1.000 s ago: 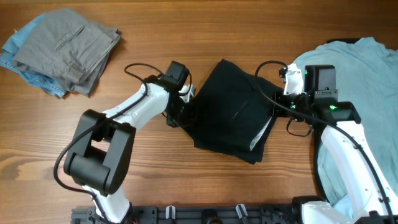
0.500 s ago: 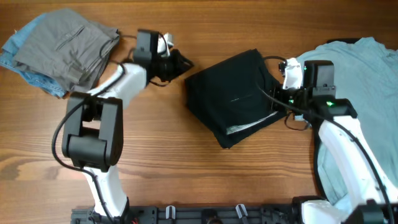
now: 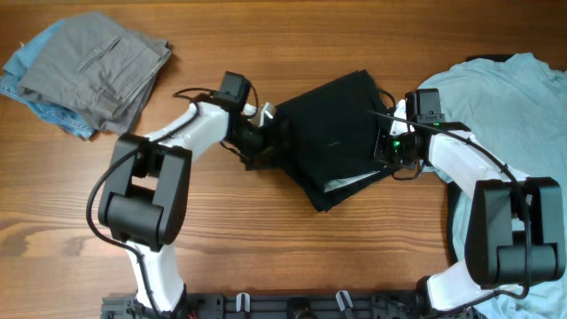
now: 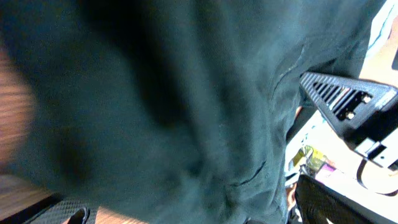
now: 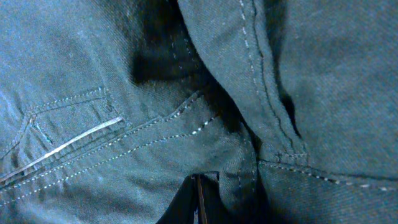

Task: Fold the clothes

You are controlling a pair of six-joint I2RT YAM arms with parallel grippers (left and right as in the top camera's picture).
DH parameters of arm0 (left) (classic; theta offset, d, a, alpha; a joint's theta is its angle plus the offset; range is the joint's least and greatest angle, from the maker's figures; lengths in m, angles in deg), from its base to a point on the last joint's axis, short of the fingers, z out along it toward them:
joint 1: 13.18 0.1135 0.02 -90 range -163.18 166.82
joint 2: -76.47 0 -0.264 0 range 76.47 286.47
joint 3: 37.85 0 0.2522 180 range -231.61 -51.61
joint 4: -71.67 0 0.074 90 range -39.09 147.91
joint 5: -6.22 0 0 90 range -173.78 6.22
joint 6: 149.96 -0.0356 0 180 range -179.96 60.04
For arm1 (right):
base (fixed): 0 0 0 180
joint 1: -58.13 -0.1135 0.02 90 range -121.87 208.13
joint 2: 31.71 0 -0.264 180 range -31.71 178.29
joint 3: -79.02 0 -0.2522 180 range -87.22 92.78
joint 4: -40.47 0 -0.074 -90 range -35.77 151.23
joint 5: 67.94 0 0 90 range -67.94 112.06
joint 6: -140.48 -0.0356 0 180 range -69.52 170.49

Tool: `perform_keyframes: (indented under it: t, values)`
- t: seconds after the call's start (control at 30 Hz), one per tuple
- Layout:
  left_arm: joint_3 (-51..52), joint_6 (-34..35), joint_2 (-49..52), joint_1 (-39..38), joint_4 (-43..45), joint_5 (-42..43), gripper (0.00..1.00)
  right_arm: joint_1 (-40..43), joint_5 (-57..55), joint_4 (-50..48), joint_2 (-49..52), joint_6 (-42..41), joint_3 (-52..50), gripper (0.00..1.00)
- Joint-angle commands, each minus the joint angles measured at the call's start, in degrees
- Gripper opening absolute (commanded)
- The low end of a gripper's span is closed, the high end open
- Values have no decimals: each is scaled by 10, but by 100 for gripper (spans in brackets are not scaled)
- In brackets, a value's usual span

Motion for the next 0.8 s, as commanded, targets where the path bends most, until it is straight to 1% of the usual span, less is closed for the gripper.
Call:
perform_keyframes:
  t: [0.0,0.03,0.07,0.1,0.13,0.17,0.2,0.27,0.3,0.33,0.37,0.4,0.53,0.6,0.63,0.67,0.7,0.73,0.77]
  values:
    - [62,179,7,-44,95,-25,100,1,-12,3,26,-7,-7,4]
    - [81,225,10,-63,151,-41,100,1,-12,3,26,-7,-7,4]
    - [88,263,14,-77,177,-71,99,1,-12,3,26,-7,-7,4]
    - [89,295,22,-90,194,-109,96,1,-12,3,26,-7,-7,4]
    - [89,308,27,-96,208,-126,89,1,-12,3,26,-7,-7,4]
    - [89,323,44,-106,248,-148,76,1,-12,3,26,-7,-7,4]
    - [89,333,55,-108,268,-155,69,1,-10,3,26,-7,-7,4]
    - [89,336,75,-108,282,-156,38,1,3,3,26,-8,-7,4]
    - [89,333,81,-108,279,-156,20,1,5,4,26,-7,-7,4]
    - [89,314,82,-108,277,-156,9,1,5,6,26,-7,-7,4]
    - [89,280,82,-108,272,-150,5,1,5,8,26,-7,-7,4]
    - [89,245,78,-101,245,-135,4,1,11,19,22,-5,-6,4]
    - [88,175,57,-56,132,-133,4,1,43,52,-20,55,-6,4]
    - [85,91,19,-6,38,-134,4,1,46,75,-78,68,-6,4]
    - [85,72,8,5,24,-134,4,1,46,77,-96,67,-6,4]
    - [85,64,2,12,24,-134,12,1,46,75,-110,67,-6,4]
    - [85,64,2,12,39,-134,44,1,46,70,-120,67,-6,4]
    - [85,65,6,9,51,-135,56,1,46,66,-122,66,-6,4]
    - [86,65,7,4,68,-136,63,1,46,65,-122,67,-7,4]
